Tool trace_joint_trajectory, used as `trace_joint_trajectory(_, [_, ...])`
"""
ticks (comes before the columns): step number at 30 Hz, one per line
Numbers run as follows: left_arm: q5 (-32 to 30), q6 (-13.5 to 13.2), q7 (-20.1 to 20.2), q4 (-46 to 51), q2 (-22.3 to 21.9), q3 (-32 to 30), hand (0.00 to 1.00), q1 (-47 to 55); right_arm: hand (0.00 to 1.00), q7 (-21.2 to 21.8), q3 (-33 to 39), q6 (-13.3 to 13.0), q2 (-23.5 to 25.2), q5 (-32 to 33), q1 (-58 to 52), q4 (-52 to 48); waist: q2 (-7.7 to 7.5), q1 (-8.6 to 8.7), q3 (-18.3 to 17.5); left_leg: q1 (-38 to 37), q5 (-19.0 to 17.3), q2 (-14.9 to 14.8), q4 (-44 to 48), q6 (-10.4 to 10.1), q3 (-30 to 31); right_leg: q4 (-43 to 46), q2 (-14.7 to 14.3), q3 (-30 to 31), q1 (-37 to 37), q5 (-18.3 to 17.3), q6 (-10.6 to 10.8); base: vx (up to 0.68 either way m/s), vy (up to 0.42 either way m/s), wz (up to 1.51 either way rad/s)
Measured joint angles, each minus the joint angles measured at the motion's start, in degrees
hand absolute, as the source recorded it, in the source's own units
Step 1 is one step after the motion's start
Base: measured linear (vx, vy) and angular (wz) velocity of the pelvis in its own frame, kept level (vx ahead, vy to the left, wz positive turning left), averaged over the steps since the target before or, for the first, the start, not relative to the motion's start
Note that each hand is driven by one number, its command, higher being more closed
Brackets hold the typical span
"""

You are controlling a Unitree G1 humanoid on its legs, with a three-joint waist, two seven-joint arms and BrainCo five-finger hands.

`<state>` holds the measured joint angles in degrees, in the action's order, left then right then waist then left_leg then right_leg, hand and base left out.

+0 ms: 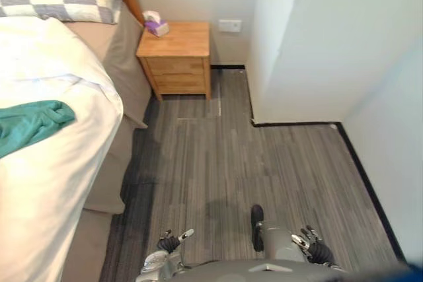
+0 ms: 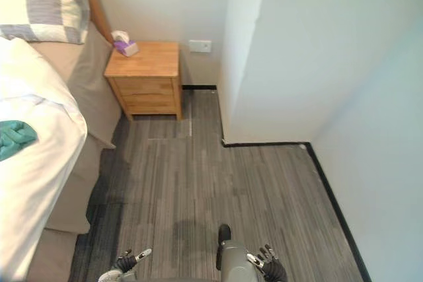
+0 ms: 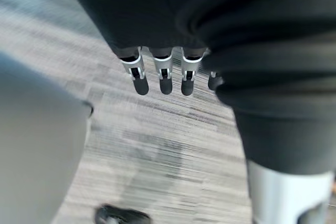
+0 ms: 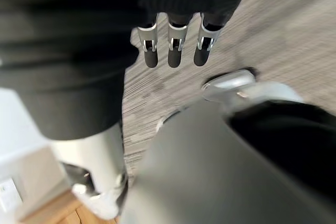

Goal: Tidy the bed and pick cloth on bed and put in laundry

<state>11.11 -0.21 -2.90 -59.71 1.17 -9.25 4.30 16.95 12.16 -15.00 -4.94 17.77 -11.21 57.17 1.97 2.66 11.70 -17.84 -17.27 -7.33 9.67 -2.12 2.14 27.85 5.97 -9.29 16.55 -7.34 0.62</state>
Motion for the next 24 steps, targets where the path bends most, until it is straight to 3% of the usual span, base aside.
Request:
trace_joint_trajectory(2, [-0.02,0.41,-0.16,0.4,-0.89,-1.92,0.0,0.89,0.0,-0.7,-1.76,0.49,-0.77,-0.06,-0.22,-0.01,-0.04,-0.01,-1.02,-0.09,1.8,-0.72,5.45,-1.14,0.15,6.72,1.18,-1.86,-1.38,-8.62,-0.64,0.54,-0.361,0.53])
trace_joint_trajectory(3, [0.0,0.73,-0.23,0.57,-1.1,-2.92,0.0,1.15,0.0,-0.88,-1.77,0.88,-1.03,-0.1,-0.25,0.0,0.38,-0.07,-1.61,1.58,2.03,-1.25,9.24,-1.47,0.39,6.73,0.98,-2.53,-2.06,-9.9,-0.67,0.46,-0.293,0.45])
trace_joint_trajectory(4, [-0.05,1.17,-0.21,1.39,-1.46,-5.24,0.0,1.45,0.0,-1.22,-1.77,1.29,-1.24,-0.08,-0.26,-0.12,0.65,-0.04,-1.82,7.37,4.36,-2.48,21.39,-2.76,0.81,5.35,0.18,-3.68,-4.51,-11.68,-0.54,0.39,-0.263,0.49])
trace_joint_trajectory(5, [0.03,1.01,-0.05,2.57,-2.46,-7.64,0.0,1.74,0.0,-1.38,-1.79,1.57,-1.76,-0.07,-0.21,-0.64,1.57,-0.04,-1.71,14.49,5.94,-4.57,36.53,-3.92,1.43,2.26,-1.33,-5.26,-8.48,-12.13,-0.96,0.39,-0.263,0.5])
trace_joint_trajectory(7, [-0.81,0.23,0.13,4.25,-2.75,-8.95,0.0,2.12,0.0,-1.37,-2.17,2.1,-2.19,-0.03,-0.39,-0.47,2.09,-1.01,-1.38,22.45,5.52,-7.27,51.62,-4.15,-0.97,-3.41,-3.44,-7.46,-15.93,-12.01,-1.68,0.43,-0.223,0.38])
trace_joint_trajectory(8, [-1.22,-0.31,0.43,5.05,-2.1,-8.86,0.0,2.49,0.0,-1.29,-3.36,2.13,-2.17,-0.01,-0.4,-0.5,1.59,-1.88,-1.45,25.87,4.53,-7.64,53.71,-3.52,-3.67,-7.1,-3.71,-8.71,-20.33,-12.05,-1.79,0.47,-0.194,0.29])
trace_joint_trajectory(10, [-1.09,-0.73,1.32,5.58,-1.78,-8.86,0.0,2.11,0.0,-0.86,-3.84,2.13,-1.75,-0.04,-0.12,-0.48,0.89,-2.65,-1.52,30.13,1.72,-7.54,49.15,-2.29,-9.93,-11.95,-3.79,-9.16,-25.51,-11.37,-0.98,0.41,-0.093,0.09])
trace_joint_trajectory(12, [-1.11,-0.75,2.09,5.52,-1.81,-8.68,0.0,1.46,0.0,-0.36,-3.78,2.12,-0.92,-0.12,0.9,-0.56,0.34,-3.24,-1.43,31.34,0.83,-4.69,35.02,-1.5,-16.65,-15.42,-2.47,-9.64,-28.97,-10.88,-0.08,0.47,0.0,-0.02])
trace_joint_trajectory(13, [-1.24,-0.72,2.27,5.46,-1.67,-8.18,0.0,1.3,0.0,0.12,-3.53,2.09,-0.07,-0.29,1.38,-0.63,-0.03,-3.2,-1.34,30.92,4.67,-1.67,21.22,0.31,-21.24,-16.31,-1.19,-10.55,-30.81,-10.97,1.07,0.52,0.081,-0.01])
trace_joint_trajectory(14, [-1.11,-0.74,2.34,5.63,-0.85,-7.47,0.0,1.13,0.0,0.24,-2.93,2.18,0.7,-0.95,1.98,0.25,-2.1,-3.96,-1.26,28.98,11.22,1.45,13.97,6.29,-24.45,-16.58,0.72,-10.45,-31.99,-11.62,2.9,0.64,0.065,0.08])
trace_joint_trajectory(16, [-3.14,0.12,2.03,5.6,0.64,-4.95,0.0,0.77,0.0,0.51,-3.34,2.0,2.47,-1.29,2.38,0.3,-3.27,-2.92,-1.94,27.09,13.27,4.12,10.28,8.52,-26.25,-17.33,2.36,-11.98,-32.58,-8.66,4.53,0.49,0.058,0.44])
trace_joint_trajectory(17, [-2.44,0.62,2.03,6.52,1.51,-5.05,0.0,0.65,0.0,0.71,-3.02,1.79,3.83,-1.3,2.49,-0.03,-3.55,-2.81,-1.05,29.9,12.48,1.07,17.65,9.55,-30.42,-18.9,1.71,-11.94,-33.91,-4.46,5.22,0.39,0.128,0.65])
trace_joint_trajectory(18, [-1.59,0.95,1.73,7.11,1.89,-6.36,0.0,-0.36,0.0,0.55,-3.16,1.53,4.37,-1.23,3.32,0.18,-4.89,-3.82,0.04,31.99,9.62,-0.8,21.46,6.13,-36.22,-20.15,2.07,-11.83,-36.32,-2.65,6.47,0.35,0.157,0.53])
trace_joint_trajectory(19, [-1.56,1.57,1.37,6.56,2.21,-5.95,0.0,-0.57,0.0,0.45,-3.25,1.43,4.15,-1.25,2.22,0.07,-5.09,-3.78,-0.68,30.77,10.84,0.38,15.25,6.52,-38.39,-20.21,2.04,-12.54,-36.96,-2.51,6.71,0.27,0.172,0.44])
trace_joint_trajectory(20, [-0.86,2.32,1.06,6.14,1.65,-4.6,0.0,0.13,0.0,0.31,-3.31,0.93,2.38,-1.25,1.95,0.26,-2.69,-3.7,-1.27,29.9,11.85,-0.4,9.13,12.0,-40.36,-20.02,0.15,-12.94,-38.34,-2.97,7.62,0.33,0.201,0.64])
trace_joint_trajectory(21, [-0.52,2.42,0.99,5.39,2.35,-4.75,0.0,-0.35,0.0,-0.18,-3.28,1.05,2.6,-1.27,2.48,1.34,-5.26,-3.53,-1.88,29.08,10.47,3.06,8.37,11.68,-40.74,-20.09,2.23,-13.86,-39.51,-3.53,7.99,0.27,0.16,0.49])
trace_joint_trajectory(23, [-0.37,2.56,0.5,4.93,2.83,-4.97,0.0,-0.3,0.0,-0.17,-3.57,1.12,1.96,-2.31,3.38,1.38,-5.57,-3.85,-2.24,28.58,8.34,5.44,8.2,12.1,-39.95,-16.85,4.18,-13.75,-38.72,-2.57,9.09,0.34,0.111,0.45])
trace_joint_trajectory(24, [-0.48,2.99,0.35,4.6,2.97,-4.84,0.0,-0.3,0.0,-0.35,-3.03,1.27,2.01,-3.01,3.76,1.64,-5.58,-3.72,-2.27,27.44,7.27,6.96,7.6,12.14,-38.92,-10.32,6.1,-13.57,-36.89,-2.18,9.48,0.44,0.122,0.47])
